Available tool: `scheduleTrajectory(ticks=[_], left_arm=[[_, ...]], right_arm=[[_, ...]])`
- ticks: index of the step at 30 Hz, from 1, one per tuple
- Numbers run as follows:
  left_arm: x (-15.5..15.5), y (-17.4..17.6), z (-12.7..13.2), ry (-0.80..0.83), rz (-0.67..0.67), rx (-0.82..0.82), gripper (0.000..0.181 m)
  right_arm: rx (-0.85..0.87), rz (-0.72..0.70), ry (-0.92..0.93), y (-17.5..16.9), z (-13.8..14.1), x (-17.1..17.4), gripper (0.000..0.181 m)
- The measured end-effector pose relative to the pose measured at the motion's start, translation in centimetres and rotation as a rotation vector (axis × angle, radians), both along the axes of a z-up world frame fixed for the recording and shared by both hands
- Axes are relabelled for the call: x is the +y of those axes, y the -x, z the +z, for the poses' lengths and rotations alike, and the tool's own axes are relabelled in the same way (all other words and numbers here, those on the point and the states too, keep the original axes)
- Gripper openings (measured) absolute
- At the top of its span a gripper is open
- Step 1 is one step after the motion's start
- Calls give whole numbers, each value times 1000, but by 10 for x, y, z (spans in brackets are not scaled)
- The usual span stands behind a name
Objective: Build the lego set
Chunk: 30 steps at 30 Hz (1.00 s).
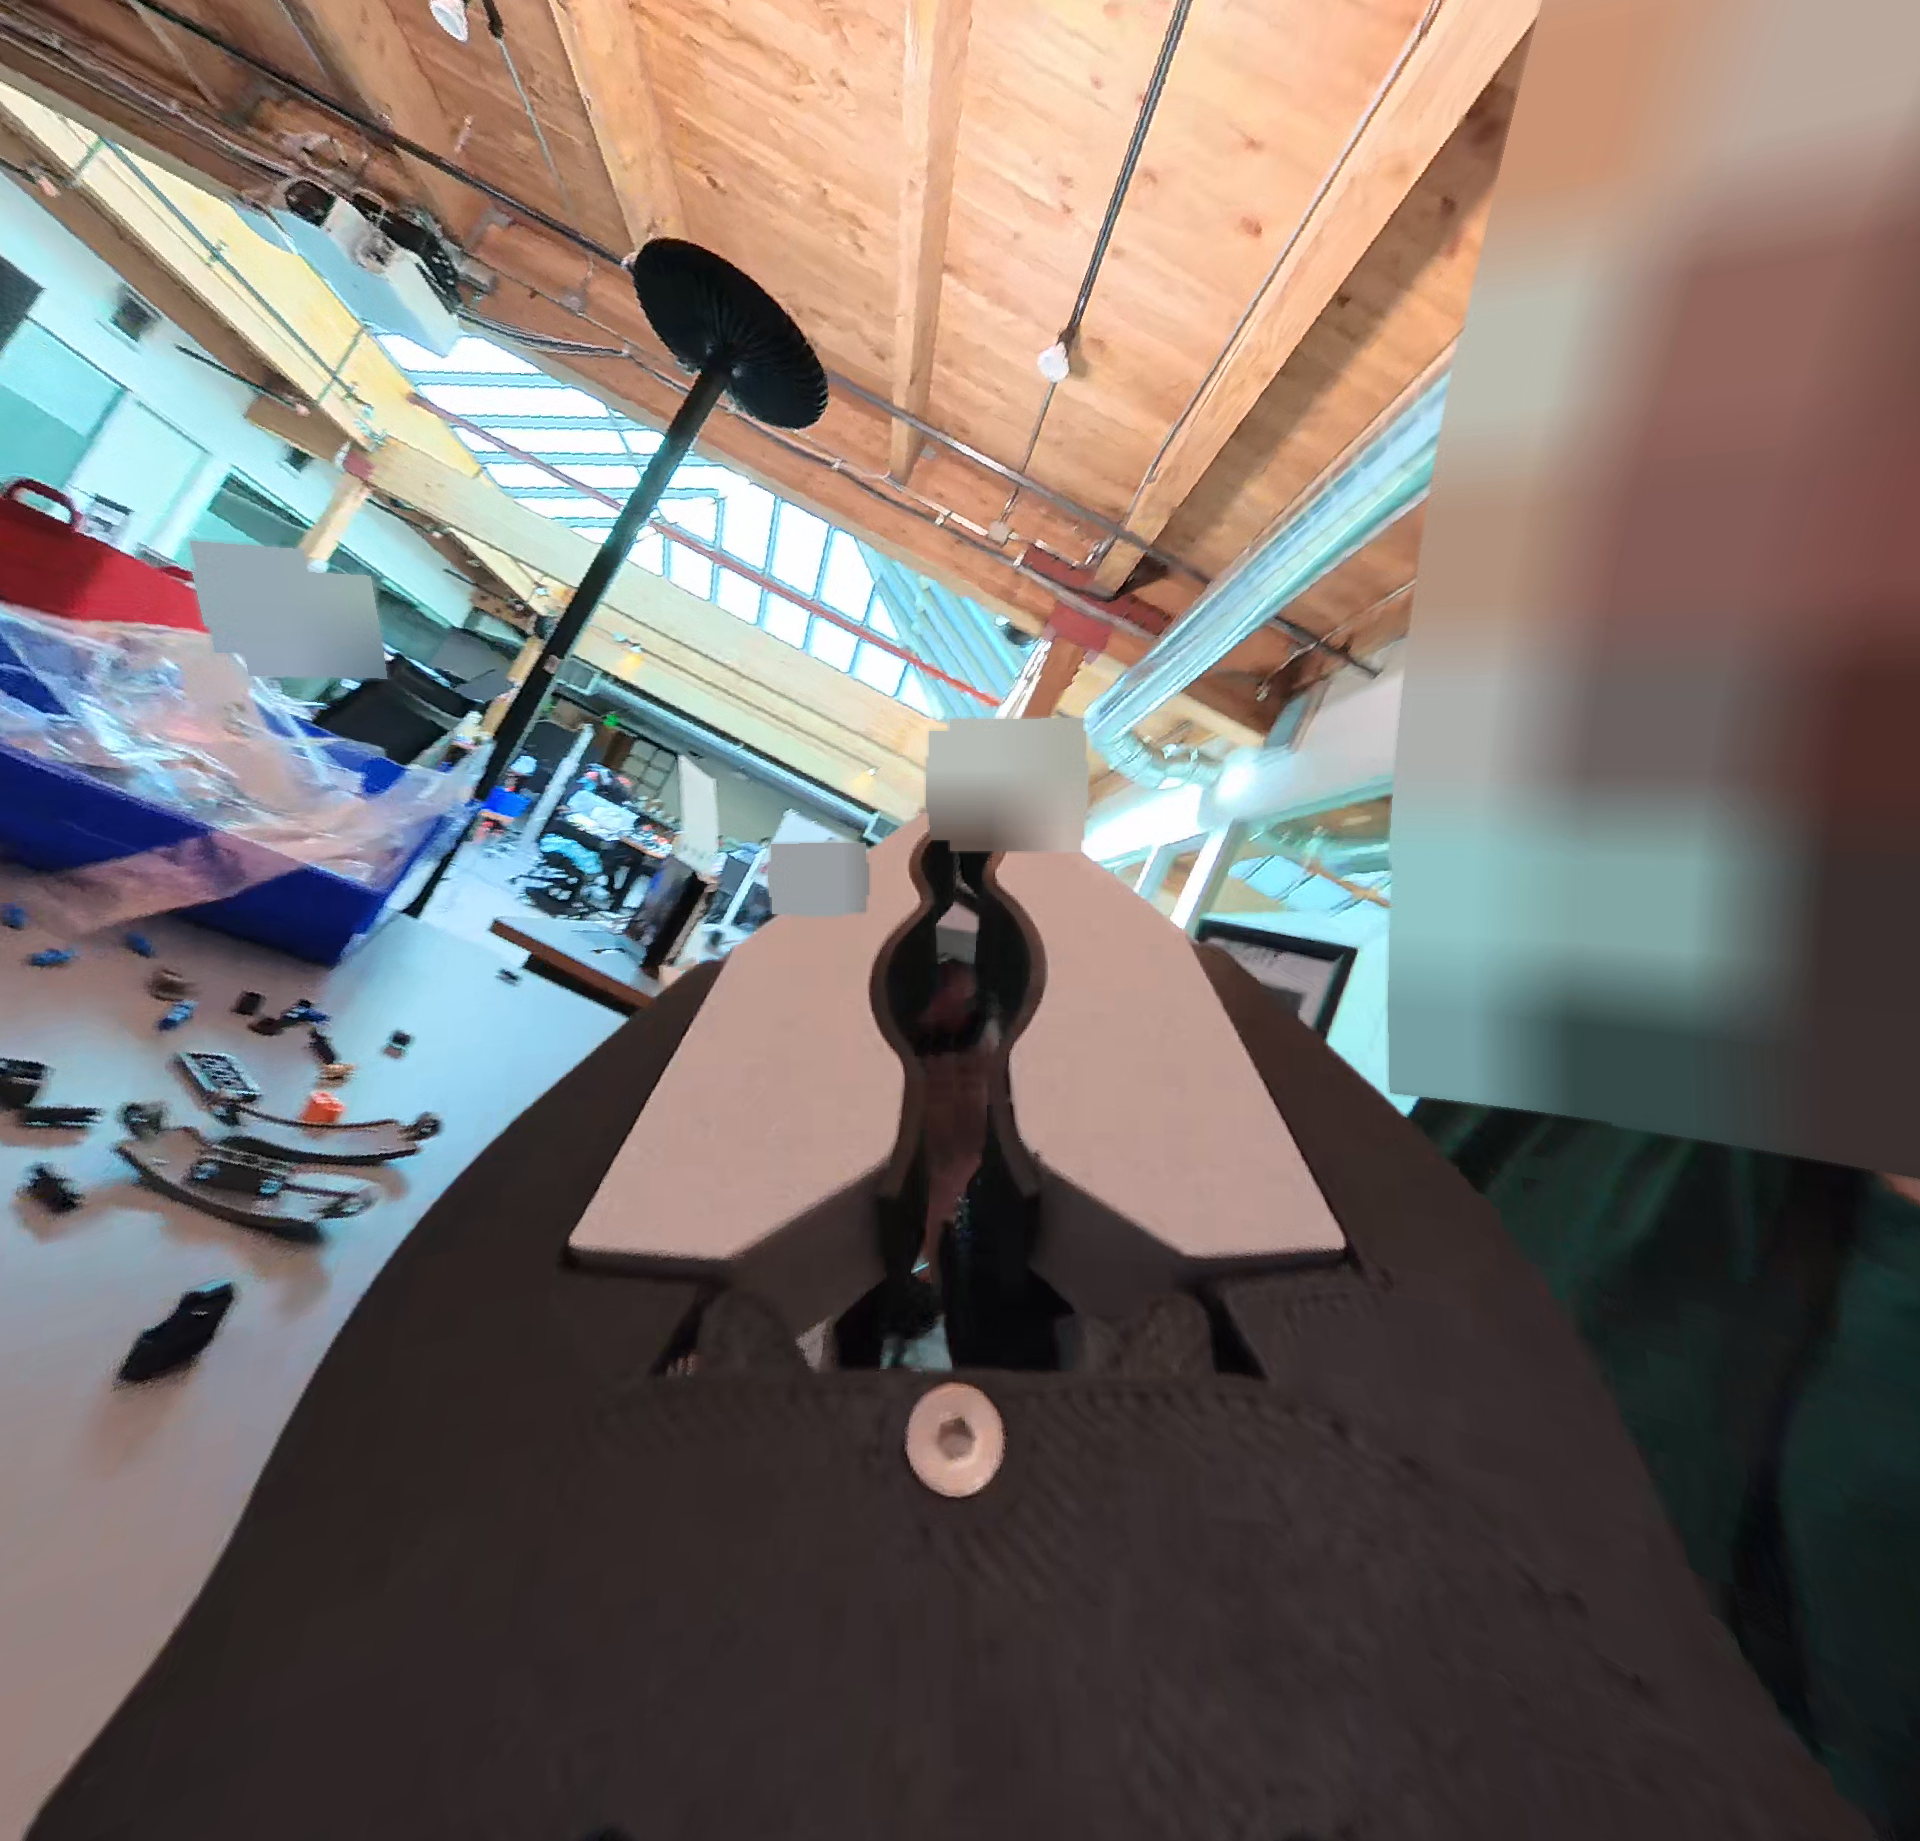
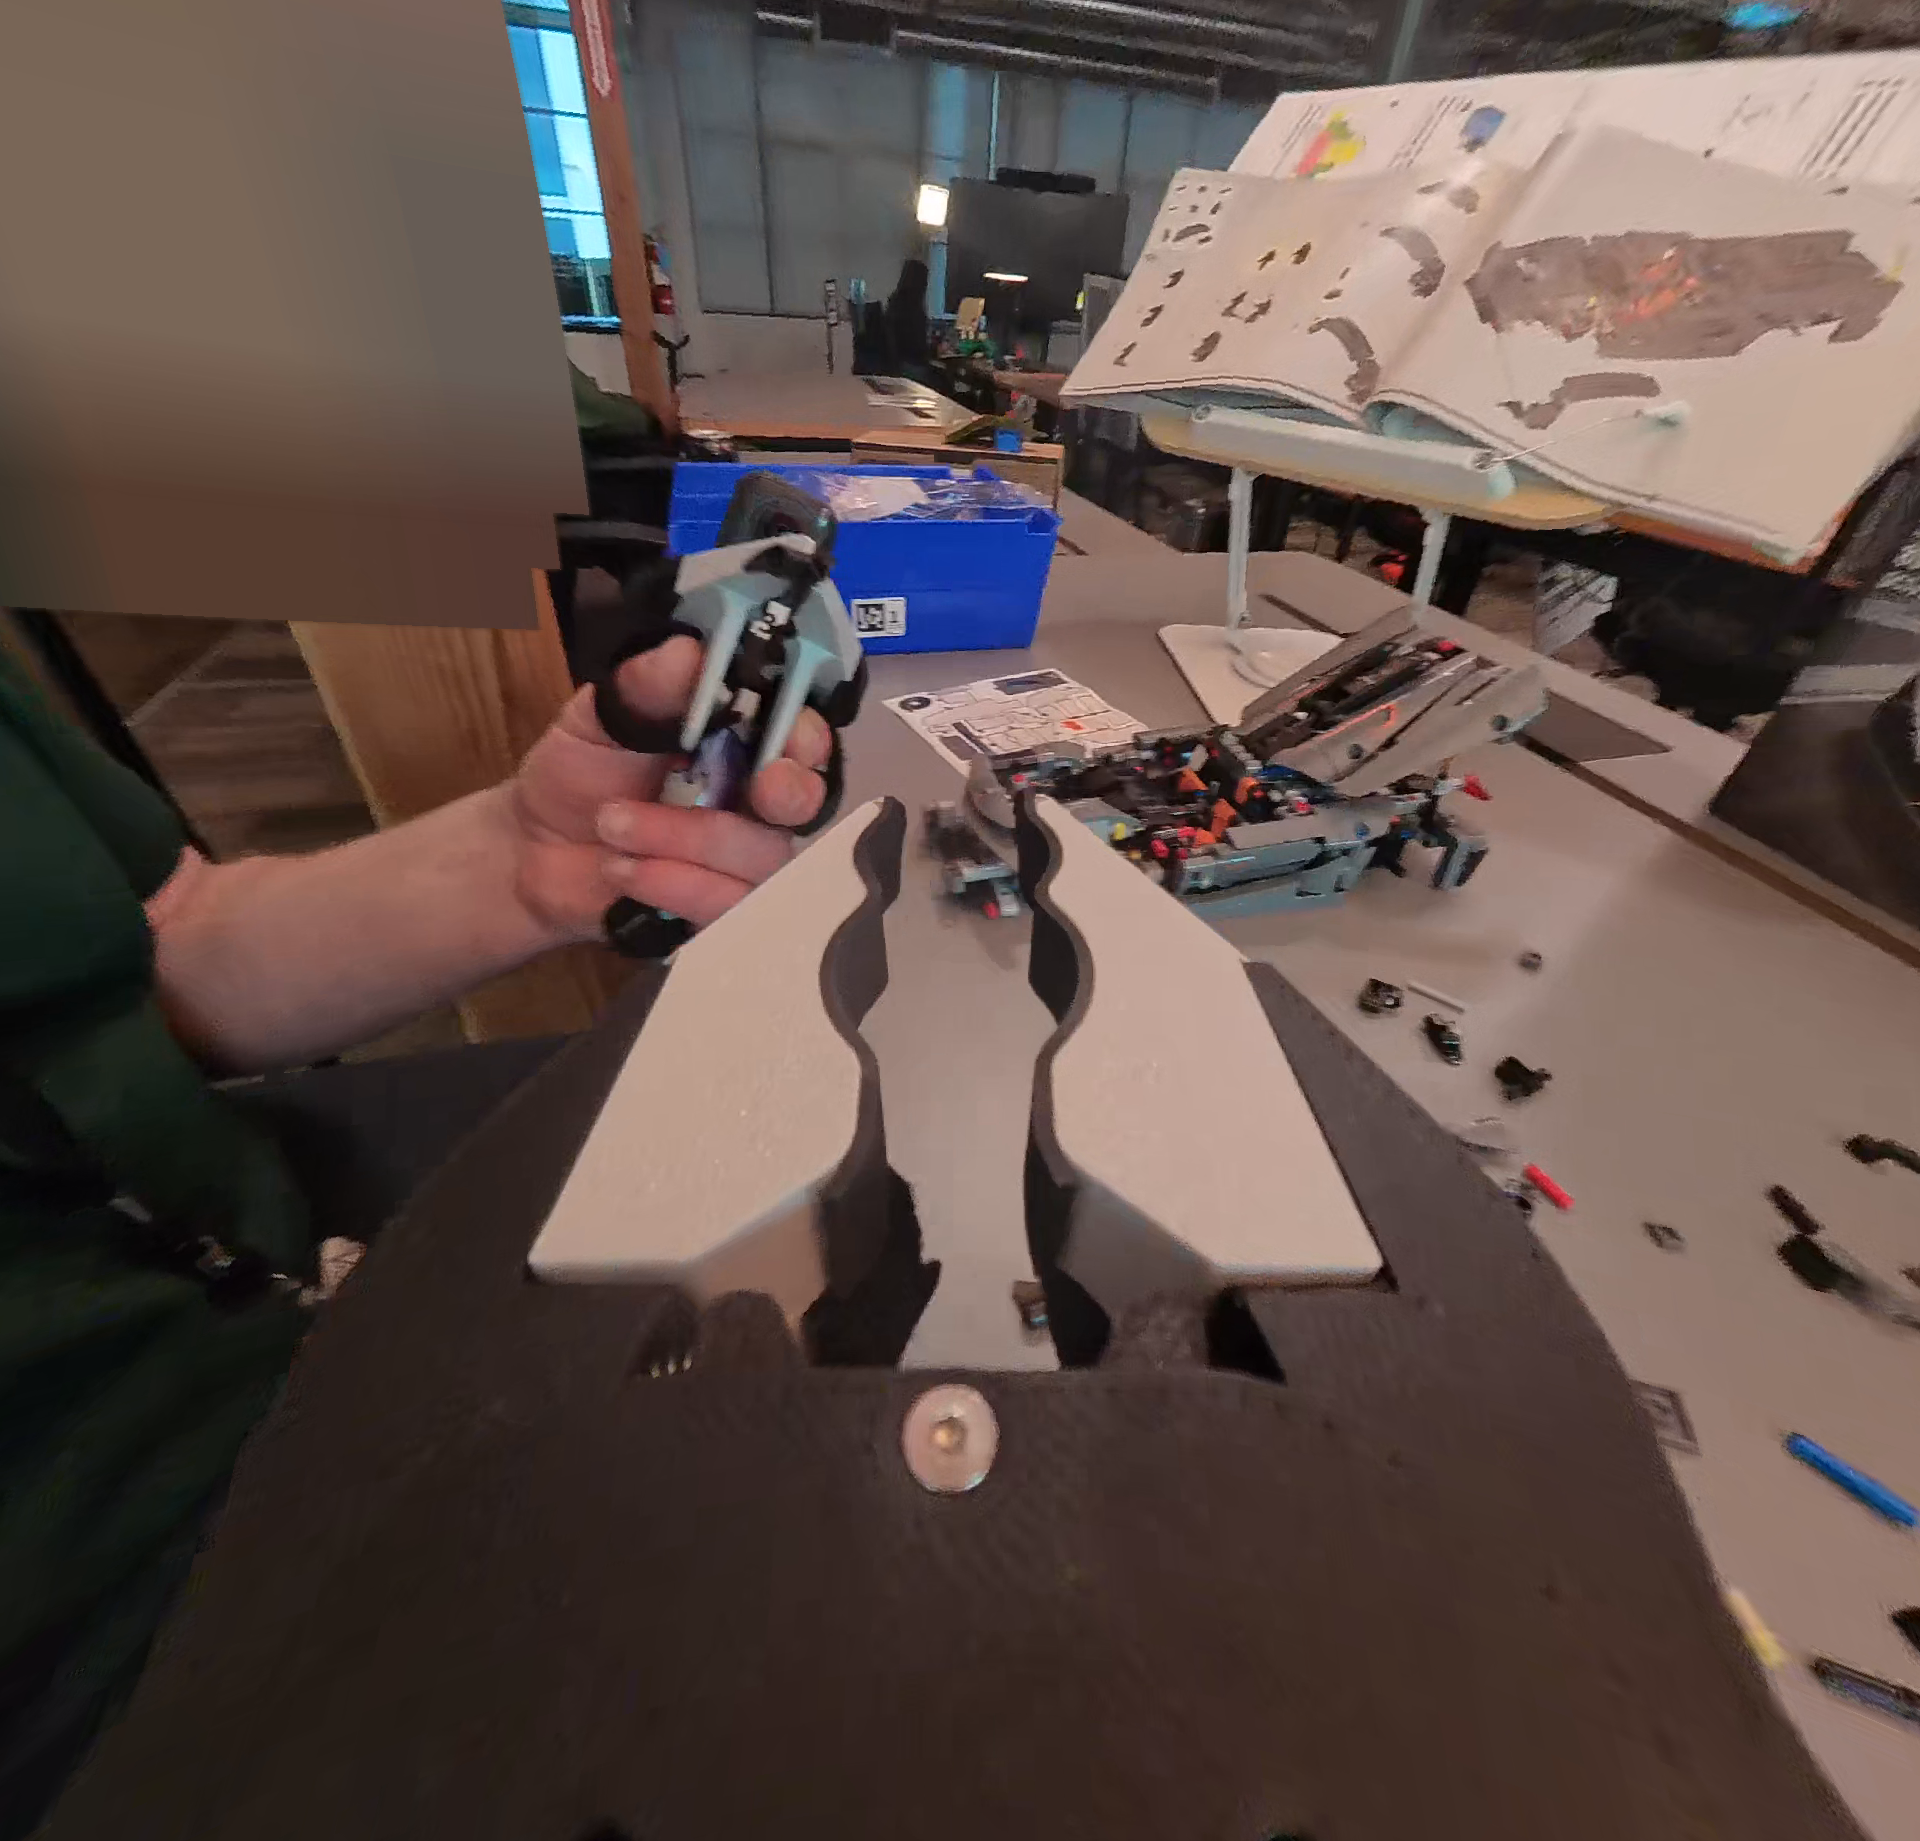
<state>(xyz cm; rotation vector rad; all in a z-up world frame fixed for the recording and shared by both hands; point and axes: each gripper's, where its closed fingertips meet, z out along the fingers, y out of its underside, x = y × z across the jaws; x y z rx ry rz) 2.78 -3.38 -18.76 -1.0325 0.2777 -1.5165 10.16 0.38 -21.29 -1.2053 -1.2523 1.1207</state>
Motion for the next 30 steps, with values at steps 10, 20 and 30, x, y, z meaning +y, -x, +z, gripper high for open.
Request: scheduleTrajectory(ticks=[10,20,30], left_arm=[[-1,-17,-10,-224,274,376,0],[-3,-28,-16,-340,358,528,0],[-2,-27,-14,-265,257,392,0]], right_arm=[[-38,122,288,58,-1,-41,27],[14,180,349,55,5,-43,10],[33,100,176,56,4,-40,5]])
